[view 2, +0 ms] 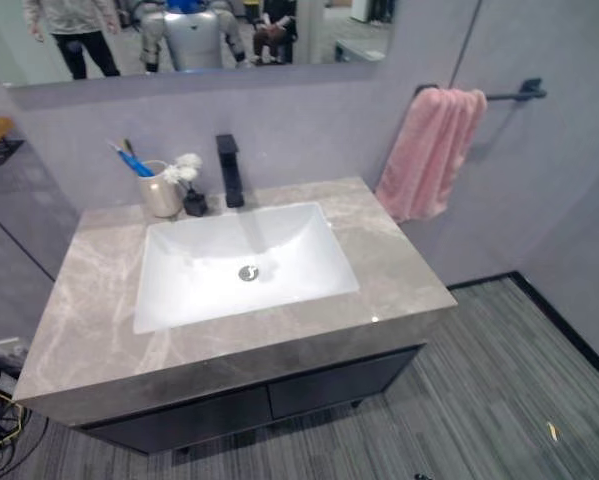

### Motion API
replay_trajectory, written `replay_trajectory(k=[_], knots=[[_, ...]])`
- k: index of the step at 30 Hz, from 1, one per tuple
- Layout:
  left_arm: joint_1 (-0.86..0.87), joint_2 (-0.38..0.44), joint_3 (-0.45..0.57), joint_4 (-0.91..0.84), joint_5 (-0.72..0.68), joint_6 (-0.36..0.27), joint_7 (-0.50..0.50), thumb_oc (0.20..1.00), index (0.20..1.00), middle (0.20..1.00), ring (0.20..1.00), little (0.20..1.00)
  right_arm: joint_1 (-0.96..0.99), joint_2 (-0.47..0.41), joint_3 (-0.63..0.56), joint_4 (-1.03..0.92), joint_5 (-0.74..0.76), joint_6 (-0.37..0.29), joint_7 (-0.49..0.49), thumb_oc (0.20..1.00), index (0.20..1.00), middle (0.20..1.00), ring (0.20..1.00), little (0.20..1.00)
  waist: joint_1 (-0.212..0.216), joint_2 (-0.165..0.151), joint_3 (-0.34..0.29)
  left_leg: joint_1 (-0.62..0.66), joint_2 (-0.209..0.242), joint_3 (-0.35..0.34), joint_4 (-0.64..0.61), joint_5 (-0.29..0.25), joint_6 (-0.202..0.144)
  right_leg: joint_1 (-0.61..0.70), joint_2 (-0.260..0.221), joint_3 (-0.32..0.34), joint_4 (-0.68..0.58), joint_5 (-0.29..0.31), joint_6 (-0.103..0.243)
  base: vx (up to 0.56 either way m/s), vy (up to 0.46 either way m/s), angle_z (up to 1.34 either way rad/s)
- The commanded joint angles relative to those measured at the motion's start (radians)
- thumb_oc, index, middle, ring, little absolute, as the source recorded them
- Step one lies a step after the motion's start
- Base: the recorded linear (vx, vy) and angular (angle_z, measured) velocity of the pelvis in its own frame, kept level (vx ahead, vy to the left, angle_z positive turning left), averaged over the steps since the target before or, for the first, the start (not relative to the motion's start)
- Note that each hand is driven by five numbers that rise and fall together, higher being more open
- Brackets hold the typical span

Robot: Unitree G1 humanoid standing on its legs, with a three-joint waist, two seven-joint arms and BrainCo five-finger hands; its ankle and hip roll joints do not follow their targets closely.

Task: Put brush and paste in cup on sink, flatten towel.

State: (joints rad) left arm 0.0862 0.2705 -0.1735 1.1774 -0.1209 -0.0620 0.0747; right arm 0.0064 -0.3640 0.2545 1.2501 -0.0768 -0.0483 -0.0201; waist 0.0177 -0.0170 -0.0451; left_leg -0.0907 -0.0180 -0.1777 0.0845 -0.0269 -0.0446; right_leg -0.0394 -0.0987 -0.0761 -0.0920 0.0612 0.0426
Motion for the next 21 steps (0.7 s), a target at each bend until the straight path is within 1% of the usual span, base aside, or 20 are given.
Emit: replay_trajectory(k=[1, 2, 3, 4, 5, 6, 8, 9, 11, 12, 13, 15, 16, 17, 18, 19, 20, 21], knots=[[-0.028, 0.015, 0.044, 0.067, 0.092, -0.021, 0.007, 1.0, 1.0, 1.0, 1.0, 1.0, -0.052, -0.014, 0.01, 0.044, 0.023, -0.017, -0.027, 1.0, 1.0, 1.0, 1.0, 1.0, 0.021, -0.025, 0.048, 0.035, -0.043, -0.107, 0.024, -0.102, 0.064, -0.018, 0.014, 0.053, 0.026, -0.017, 0.034, -0.09, 0.143, -1.4], [-0.042, 0.007, 0.035, 0.111, 0.104, -0.015, 0.005, 1.0, 1.0, 1.0, 1.0, 1.0, -0.043, -0.001, 0.004, 0.046, 0.036, -0.017, -0.026, 1.0, 1.0, 1.0, 1.0, 1.0, 0.013, -0.024, 0.05, 0.034, -0.047, -0.072, 0.042, -0.115, 0.072, -0.024, 0.006, 0.066, 0.032, -0.009, 0.04, -0.08, 0.129, -1.28], [-0.043, 0.007, 0.035, 0.111, 0.104, -0.015, 0.005, 1.0, 1.0, 1.0, 1.0, 1.0, -0.043, -0.001, 0.004, 0.046, 0.036, -0.017, -0.026, 1.0, 1.0, 1.0, 1.0, 1.0, 0.012, -0.026, 0.046, 0.026, -0.05, -0.072, 0.045, -0.112, 0.073, -0.029, 0.003, 0.066, 0.031, -0.006, 0.041, -0.12, 0.194, -1.0], [-0.042, 0.007, 0.034, 0.144, 0.126, -0.012, 0.003, 1.0, 1.0, 1.0, 1.0, 1.0, -0.044, 0.014, 0.002, 0.036, 0.051, -0.017, -0.027, 1.0, 1.0, 1.0, 1.0, 1.0, 0.006, -0.025, 0.053, 0.026, -0.059, -0.021, 0.072, -0.141, 0.089, -0.045, -0.006, 0.095, 0.038, 0.011, 0.053, -0.12, 0.18, -0.29], [-0.037, 0.005, 0.034, 0.156, 0.142, -0.011, 0.006, 1.0, 1.0, 1.0, 1.0, 1.0, -0.04, 0.019, -0.003, 0.03, 0.059, -0.018, -0.027, 1.0, 1.0, 1.0, 1.0, 1.0, 0.005, -0.022, 0.06, 0.027, -0.065, 0.012, 0.088, -0.158, 0.102, -0.059, -0.009, 0.122, 0.047, 0.024, 0.062, -0.11, 0.176, -0.24], [-0.038, 0.005, 0.033, 0.156, 0.142, -0.011, 0.006, 1.0, 1.0, 1.0, 1.0, 1.0, -0.04, 0.019, -0.003, 0.03, 0.059, -0.018, -0.027, 1.0, 1.0, 1.0, 1.0, 1.0, 0.008, -0.022, 0.06, 0.028, -0.064, 0.014, 0.089, -0.159, 0.102, -0.06, -0.008, 0.124, 0.047, 0.024, 0.062, -0.15, 0.205, -0.77], [-0.029, -0.001, 0.043, 0.188, 0.167, -0.012, 0.004, 1.0, 1.0, 1.0, 1.0, 1.0, -0.013, 0.032, -0.042, 0.049, 0.092, -0.014, -0.023, 1.0, 1.0, 1.0, 1.0, 1.0, 0.004, -0.01, 0.083, 0.013, -0.092, 0.116, 0.147, -0.206, 0.137, -0.12, -0.014, 0.216, 0.061, 0.067, 0.094, -0.19, 0.26, -1.55], [-0.029, -0.001, 0.043, 0.188, 0.167, -0.012, 0.004, 1.0, 1.0, 1.0, 1.0, 1.0, -0.013, 0.032, -0.042, 0.049, 0.092, -0.014, -0.023, 1.0, 1.0, 1.0, 1.0, 1.0, 0.006, -0.01, 0.084, 0.013, -0.092, 0.118, 0.148, -0.207, 0.137, -0.12, -0.013, 0.218, 0.062, 0.067, 0.094, -0.12, 0.196, -1.34], [-0.028, 0.001, 0.045, 0.201, 0.187, -0.006, 0.006, 1.0, 1.0, 1.0, 1.0, 1.0, 0.004, 0.036, -0.06, 0.07, 0.086, -0.009, -0.024, 1.0, 1.0, 1.0, 1.0, 1.0, 0.001, -0.004, 0.094, 0.001, -0.106, 0.163, 0.186, -0.23, 0.155, -0.141, -0.022, 0.249, 0.059, 0.09, 0.113, -0.09, 0.124, -0.93], [-0.028, 0.001, 0.045, 0.201, 0.187, -0.006, 0.006, 1.0, 1.0, 1.0, 1.0, 1.0, 0.004, 0.036, -0.06, 0.07, 0.086, -0.009, -0.024, 1.0, 1.0, 1.0, 1.0, 1.0, 0.002, -0.004, 0.094, 0.001, -0.105, 0.164, 0.186, -0.231, 0.155, -0.141, -0.021, 0.25, 0.059, 0.09, 0.113, -0.16, 0.184, -0.89], [-0.028, 0.003, 0.063, 0.211, 0.194, -0.003, 0.021, 1.0, 1.0, 1.0, 1.0, 1.0, 0.024, 0.041, -0.118, 0.093, 0.136, 0.0, -0.032, 1.0, 1.0, 1.0, 1.0, 1.0, -0.011, 0.005, 0.111, 0.007, -0.112, 0.22, 0.192, -0.241, 0.167, -0.169, -0.026, 0.273, 0.069, 0.113, 0.132, -0.14, 0.174, -0.79], [-0.025, -0.003, 0.086, 0.219, 0.178, -0.001, 0.022, 1.0, 1.0, 1.0, 1.0, 1.0, 0.049, 0.053, -0.155, 0.098, 0.175, -0.001, -0.026, 1.0, 1.0, 1.0, 1.0, 1.0, -0.016, 0.013, 0.128, 0.023, -0.102, 0.273, 0.179, -0.242, 0.17, -0.188, -0.034, 0.238, 0.074, 0.118, 0.14, -0.18, 0.159, -1.24], [-0.022, -0.007, 0.097, 0.219, 0.169, -0.001, 0.018, 1.0, 1.0, 1.0, 1.0, 1.0, 0.08, 0.06, -0.169, 0.119, 0.165, 0.004, -0.022, 1.0, 1.0, 1.0, 1.0, 1.0, -0.015, 0.025, 0.148, 0.041, -0.085, 0.323, 0.153, -0.231, 0.17, -0.213, -0.059, 0.106, 0.084, 0.106, 0.131, -0.2, 0.082, -1.5], [-0.023, -0.008, 0.095, 0.219, 0.173, 0.002, 0.016, 1.0, 1.0, 1.0, 1.0, 1.0, 0.083, 0.062, -0.169, 0.122, 0.156, 0.006, -0.027, 1.0, 1.0, 1.0, 1.0, 1.0, -0.013, 0.034, 0.157, 0.041, -0.074, 0.334, 0.141, -0.217, 0.168, -0.22, -0.074, 0.029, 0.122, 0.07, 0.123, -0.23, 0.054, -1.43], [-0.03, -0.008, 0.076, 0.208, 0.197, 0.005, 0.019, 1.0, 1.0, 1.0, 1.0, 1.0, 0.103, 0.062, -0.165, 0.138, 0.138, 0.012, -0.027, 1.0, 1.0, 1.0, 1.0, 1.0, -0.031, 0.048, 0.164, 0.051, -0.063, 0.345, 0.092, -0.183, 0.17, -0.214, -0.074, -0.023, 0.235, 0.002, 0.098, -0.11, 0.011, -1.0], [-0.032, -0.005, 0.064, 0.196, 0.2, 0.002, 0.018, 1.0, 1.0, 1.0, 1.0, 1.0, 0.109, 0.062, -0.164, 0.144, 0.131, 0.014, -0.029, 1.0, 1.0, 1.0, 1.0, 1.0, -0.039, 0.055, 0.164, 0.068, -0.057, 0.335, 0.069, -0.182, 0.168, -0.195, -0.069, -0.035, 0.276, -0.03, 0.097, -0.05, -0.022, -1.12], [-0.033, -0.002, 0.047, 0.16, 0.197, -0.003, 0.014, 1.0, 1.0, 1.0, 1.0, 1.0, 0.117, 0.06, -0.166, 0.151, 0.129, 0.014, -0.03, 1.0, 1.0, 1.0, 1.0, 1.0, -0.036, 0.059, 0.154, 0.072, -0.056, 0.336, 0.049, -0.176, 0.17, -0.169, -0.069, -0.057, 0.279, -0.049, 0.092, 0.04, -0.047, -0.81], [-0.033, -0.001, 0.037, 0.125, 0.178, -0.009, 0.01, 1.0, 1.0, 1.0, 1.0, 1.0, 0.116, 0.053, -0.169, 0.157, 0.13, 0.013, -0.034, 1.0, 1.0, 1.0, 1.0, 1.0, -0.033, 0.063, 0.145, 0.075, -0.054, 0.34, 0.029, -0.168, 0.172, -0.146, -0.07, -0.086, 0.315, -0.072, 0.086, 0.02, -0.046, -0.69]])
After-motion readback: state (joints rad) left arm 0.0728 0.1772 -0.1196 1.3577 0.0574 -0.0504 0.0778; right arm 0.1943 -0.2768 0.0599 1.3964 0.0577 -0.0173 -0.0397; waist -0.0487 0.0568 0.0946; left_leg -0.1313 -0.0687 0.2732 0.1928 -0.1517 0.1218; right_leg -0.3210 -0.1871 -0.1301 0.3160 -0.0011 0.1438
